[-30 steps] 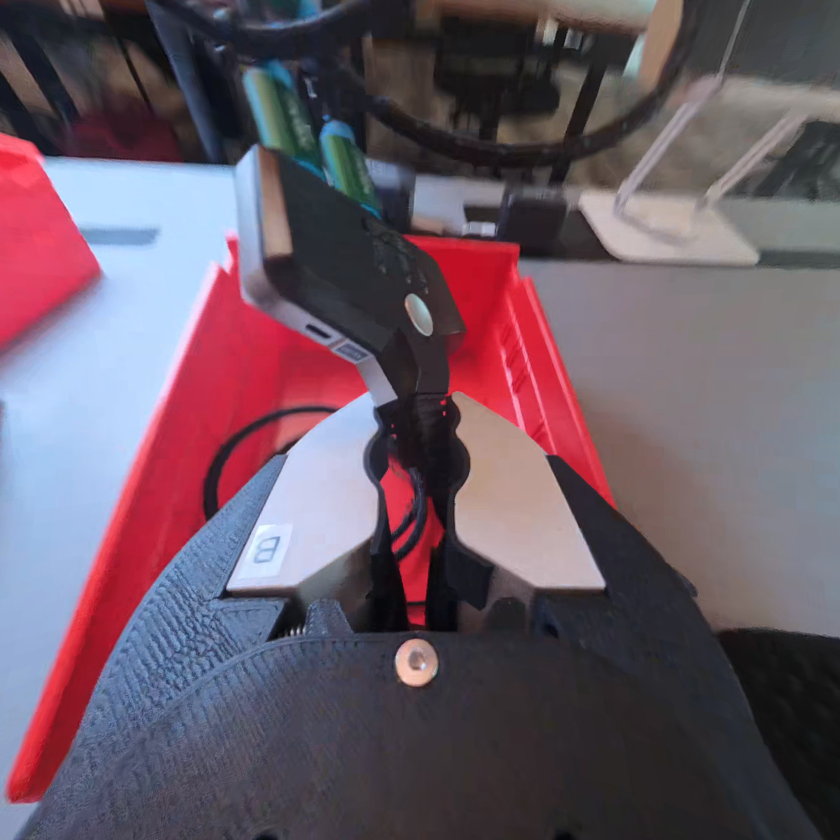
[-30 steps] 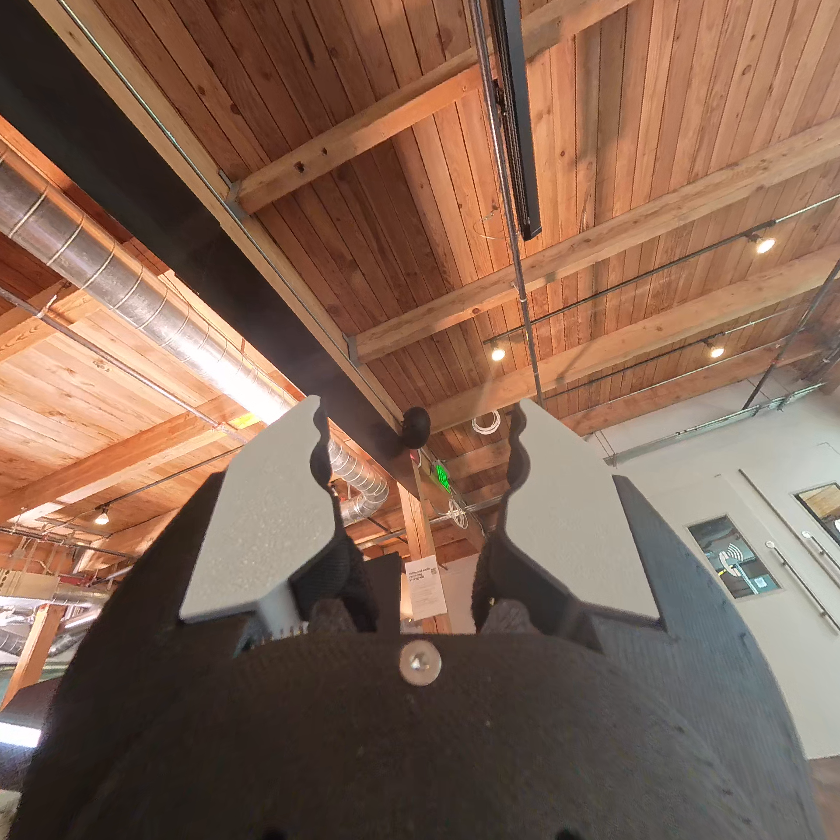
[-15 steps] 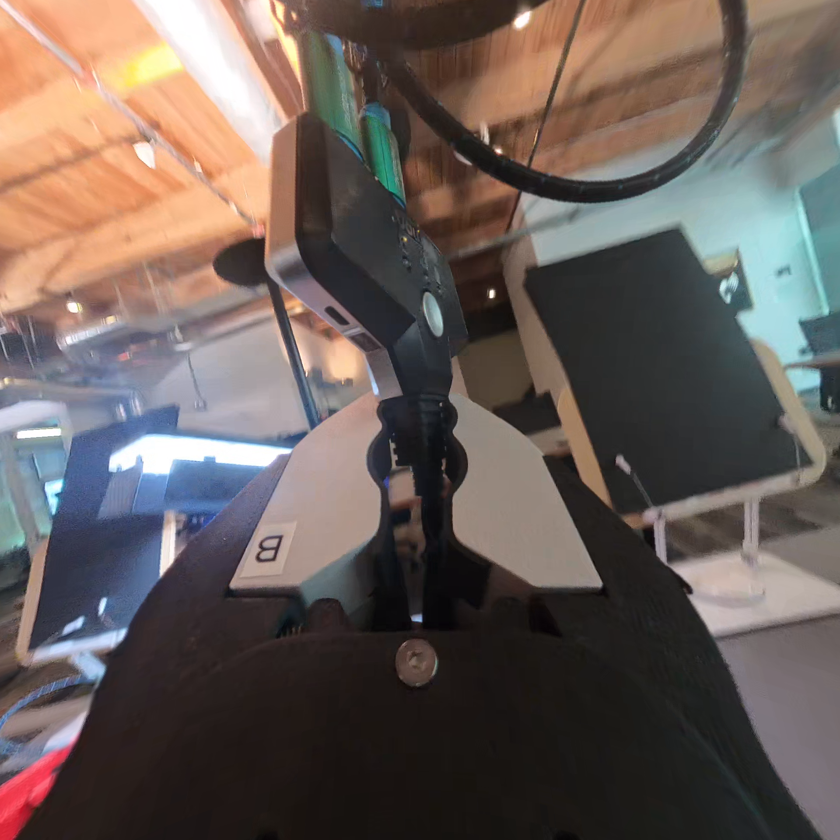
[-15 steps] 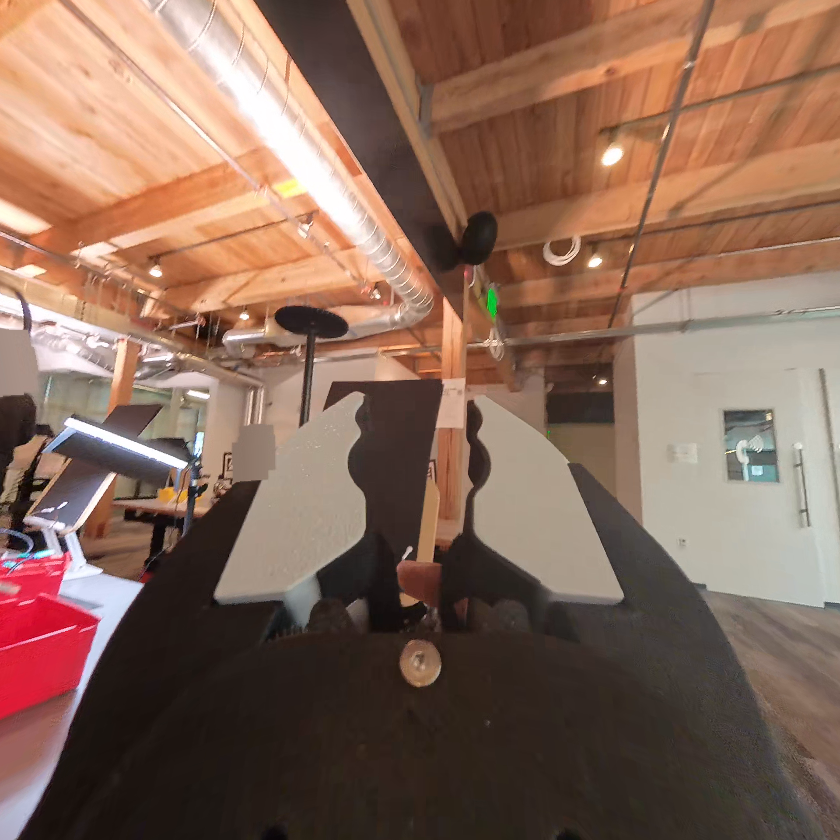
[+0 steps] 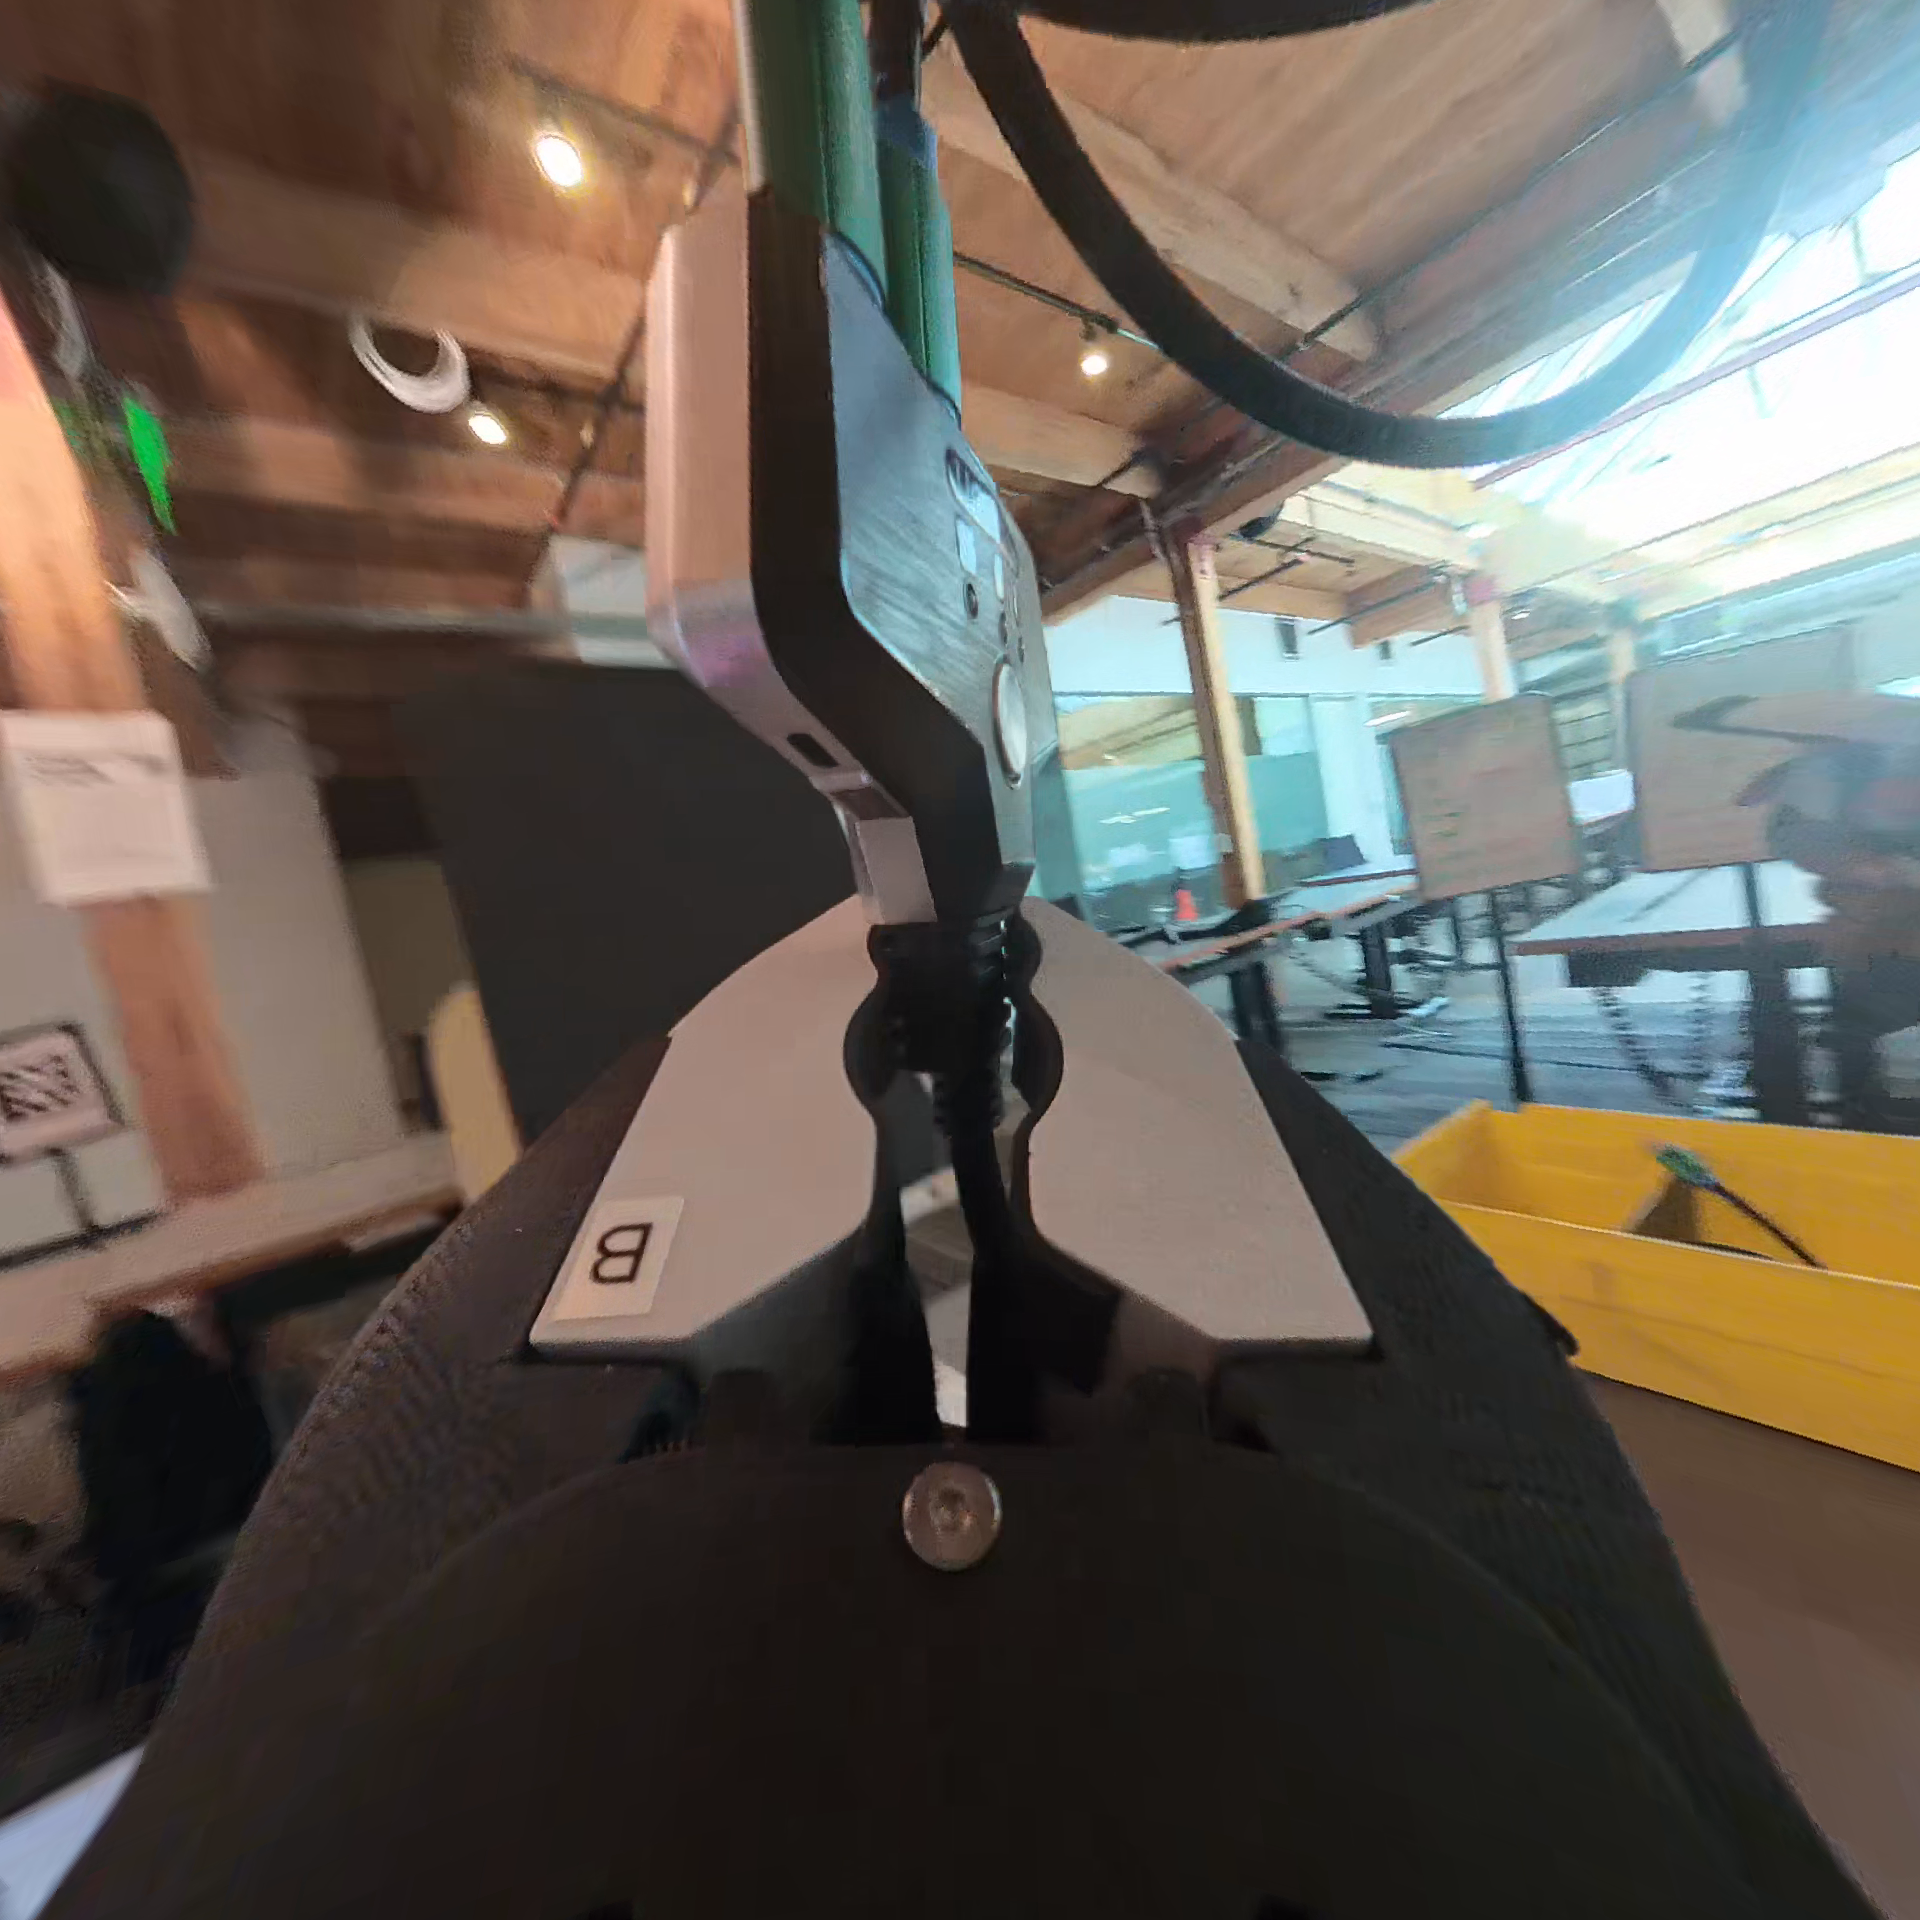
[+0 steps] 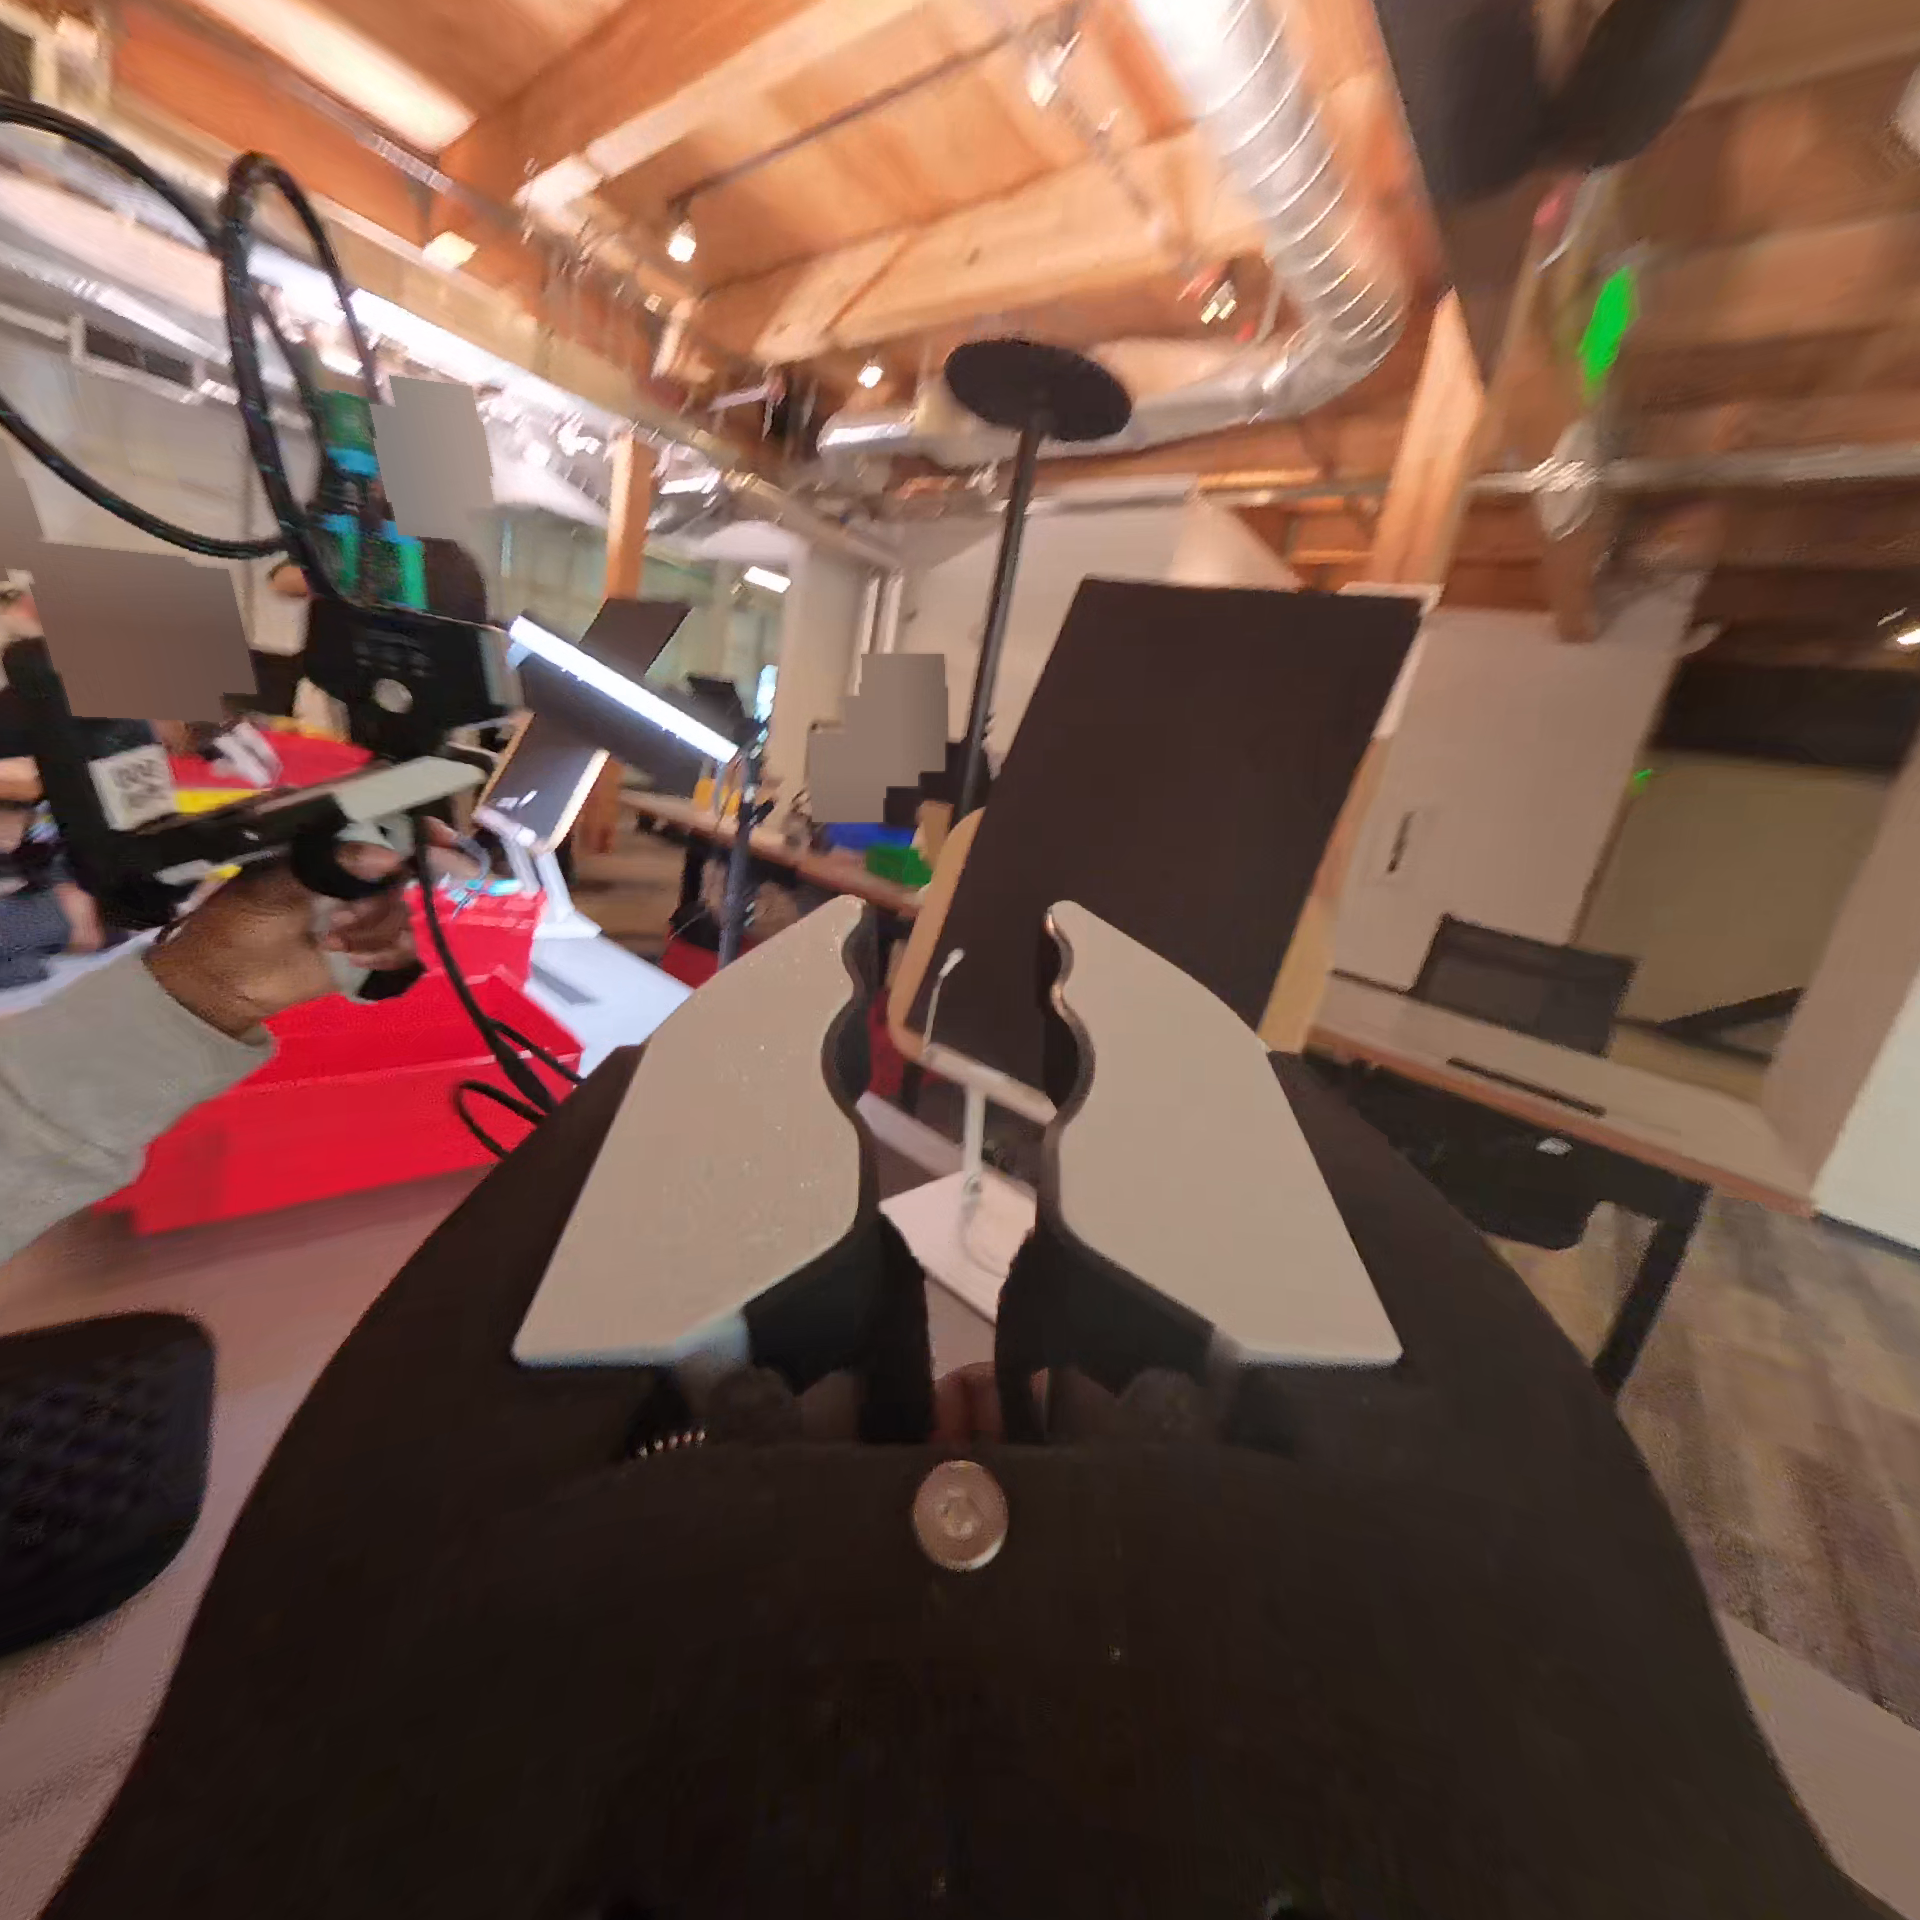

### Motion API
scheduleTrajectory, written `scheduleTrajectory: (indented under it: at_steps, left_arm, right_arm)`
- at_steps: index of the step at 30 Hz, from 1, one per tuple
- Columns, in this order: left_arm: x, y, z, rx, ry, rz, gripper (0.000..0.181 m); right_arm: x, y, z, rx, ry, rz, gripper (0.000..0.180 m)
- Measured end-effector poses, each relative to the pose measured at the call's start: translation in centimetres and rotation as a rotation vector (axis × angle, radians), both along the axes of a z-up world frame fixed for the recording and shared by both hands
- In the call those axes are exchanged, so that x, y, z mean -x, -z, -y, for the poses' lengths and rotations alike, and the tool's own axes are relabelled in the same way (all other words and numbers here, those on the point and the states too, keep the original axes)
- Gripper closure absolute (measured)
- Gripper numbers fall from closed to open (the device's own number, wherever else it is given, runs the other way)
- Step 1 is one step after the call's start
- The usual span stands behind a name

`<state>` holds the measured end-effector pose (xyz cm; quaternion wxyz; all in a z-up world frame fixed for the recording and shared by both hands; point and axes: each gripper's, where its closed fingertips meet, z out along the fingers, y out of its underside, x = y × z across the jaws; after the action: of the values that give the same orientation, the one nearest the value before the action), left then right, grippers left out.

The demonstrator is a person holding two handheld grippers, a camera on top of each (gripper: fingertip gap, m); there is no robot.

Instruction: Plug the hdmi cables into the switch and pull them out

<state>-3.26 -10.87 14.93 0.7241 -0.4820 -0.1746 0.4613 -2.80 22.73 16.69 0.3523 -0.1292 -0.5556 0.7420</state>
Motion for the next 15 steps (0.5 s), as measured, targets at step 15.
scheduleTrajectory:
  at_steps: [15]
  left_arm:
    - [4.9, 16.8, -7.2, -0.188, 0.324, 0.398, 0.164]
  right_arm:
    - [4.3, 12.1, 21.2, -0.196, -0.578, 0.39, 0.134]
